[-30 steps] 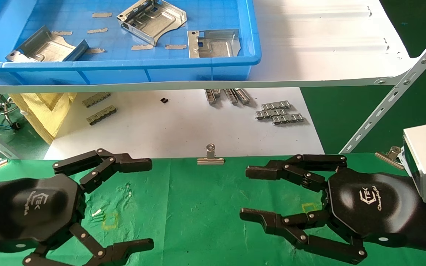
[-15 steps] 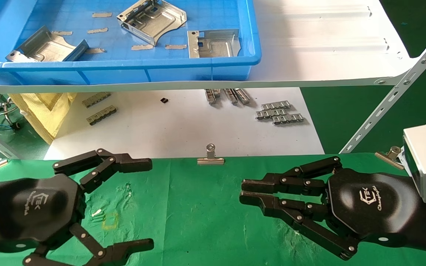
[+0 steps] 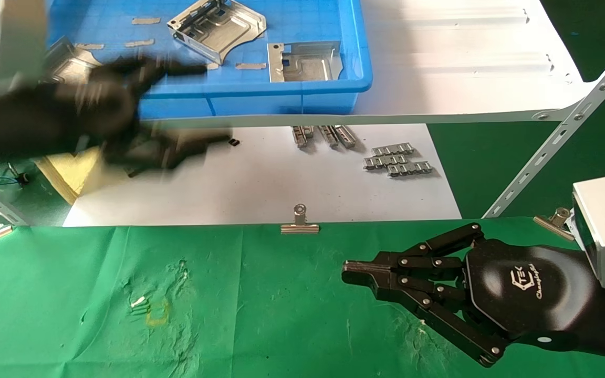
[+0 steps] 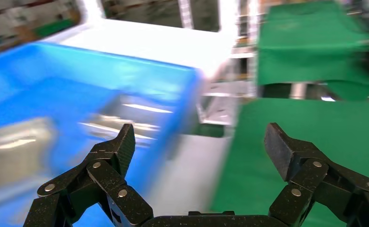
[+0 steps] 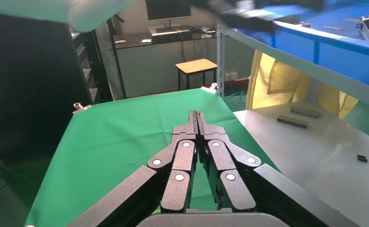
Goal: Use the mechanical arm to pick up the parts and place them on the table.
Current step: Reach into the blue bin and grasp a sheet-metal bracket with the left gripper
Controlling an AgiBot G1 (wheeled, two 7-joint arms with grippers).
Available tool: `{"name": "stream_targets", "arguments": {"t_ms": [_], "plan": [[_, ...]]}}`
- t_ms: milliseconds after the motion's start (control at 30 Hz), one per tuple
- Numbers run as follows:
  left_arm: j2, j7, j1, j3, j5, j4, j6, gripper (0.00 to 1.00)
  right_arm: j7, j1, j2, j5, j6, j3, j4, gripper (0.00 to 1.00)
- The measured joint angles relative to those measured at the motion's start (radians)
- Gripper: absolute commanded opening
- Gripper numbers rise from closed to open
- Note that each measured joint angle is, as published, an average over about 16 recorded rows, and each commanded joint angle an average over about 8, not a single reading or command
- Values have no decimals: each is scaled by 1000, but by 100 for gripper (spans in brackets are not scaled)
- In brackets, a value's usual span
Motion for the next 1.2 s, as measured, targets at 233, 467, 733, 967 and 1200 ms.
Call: {"name": "stream_targets", "arguments": {"t_ms": [233,467,733,967,1200], "plan": [[174,49,-244,65,162,326,-175,100,0,0,0,0,0,0,0,0],[314,69,-385,116,276,580,-378,41,0,0,0,0,0,0,0,0],[405,39,-463,162,355,744,-503,0,0,0,0,0,0,0,0,0],[432,12,-493,188,393,802,-526,0,0,0,0,0,0,0,0,0],[438,2,-504,203,414,818,-526,0,0,0,0,0,0,0,0,0]]}}
